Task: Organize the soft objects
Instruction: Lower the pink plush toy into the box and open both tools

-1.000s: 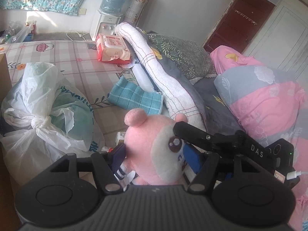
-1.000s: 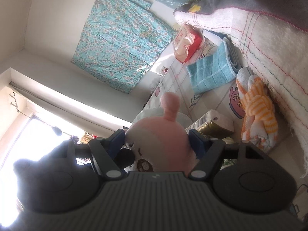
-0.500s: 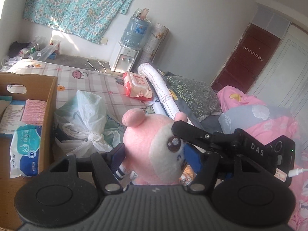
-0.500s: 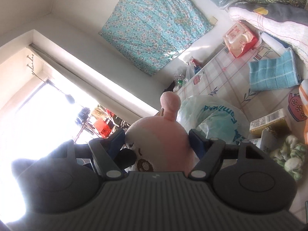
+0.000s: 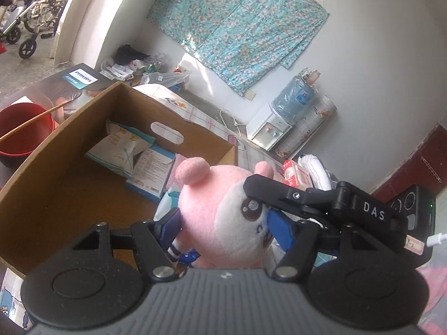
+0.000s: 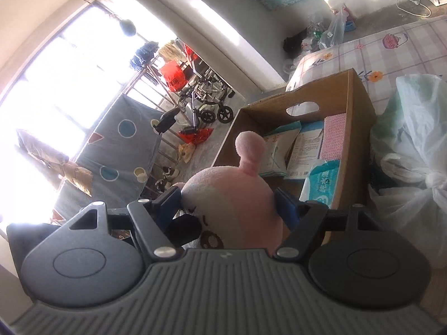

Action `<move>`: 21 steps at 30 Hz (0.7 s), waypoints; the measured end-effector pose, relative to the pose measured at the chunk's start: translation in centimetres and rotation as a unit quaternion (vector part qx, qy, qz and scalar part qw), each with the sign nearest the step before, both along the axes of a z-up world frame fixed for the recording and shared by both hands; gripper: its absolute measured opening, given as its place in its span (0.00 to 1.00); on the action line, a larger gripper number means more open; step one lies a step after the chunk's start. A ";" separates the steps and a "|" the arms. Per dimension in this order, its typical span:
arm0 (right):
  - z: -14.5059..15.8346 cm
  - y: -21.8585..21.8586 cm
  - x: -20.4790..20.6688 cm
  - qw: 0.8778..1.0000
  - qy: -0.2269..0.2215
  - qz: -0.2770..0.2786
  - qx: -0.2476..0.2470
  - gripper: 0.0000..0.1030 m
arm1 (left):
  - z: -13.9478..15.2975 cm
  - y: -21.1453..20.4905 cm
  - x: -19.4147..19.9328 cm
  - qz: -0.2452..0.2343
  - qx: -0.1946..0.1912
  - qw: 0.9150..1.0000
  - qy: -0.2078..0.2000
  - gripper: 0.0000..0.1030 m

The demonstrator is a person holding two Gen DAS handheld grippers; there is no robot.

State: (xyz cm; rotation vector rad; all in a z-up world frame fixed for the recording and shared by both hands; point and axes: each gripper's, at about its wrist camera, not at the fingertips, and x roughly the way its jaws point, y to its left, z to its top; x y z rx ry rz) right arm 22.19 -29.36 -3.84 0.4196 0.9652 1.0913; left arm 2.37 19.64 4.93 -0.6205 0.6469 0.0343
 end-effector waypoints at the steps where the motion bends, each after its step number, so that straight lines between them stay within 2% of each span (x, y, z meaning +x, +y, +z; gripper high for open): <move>1: -0.2 1.2 0.4 1.000 0.004 0.007 -0.011 0.72 | -0.6 1.1 0.4 0.009 -0.008 1.000 0.010 0.68; 5: -2.5 6.7 2.2 0.997 0.038 0.026 -0.064 0.72 | -3.3 4.9 2.5 0.032 -0.041 0.997 0.053 0.69; 9: -5.0 9.9 4.5 0.992 0.073 0.027 -0.099 0.72 | -5.9 7.9 4.8 0.043 -0.059 0.993 0.096 0.69; 13: -6.7 12.3 5.3 0.988 0.061 0.016 -0.140 0.71 | -8.2 9.3 6.9 0.048 -0.062 0.988 0.134 0.67; 17: -8.0 12.7 6.1 0.987 0.074 0.015 -0.144 0.70 | -9.9 9.7 7.6 0.052 -0.062 0.983 0.162 0.67; 21: -8.3 12.8 6.6 0.986 0.064 0.012 -0.153 0.70 | -10.9 9.7 8.1 0.049 -0.061 0.982 0.174 0.67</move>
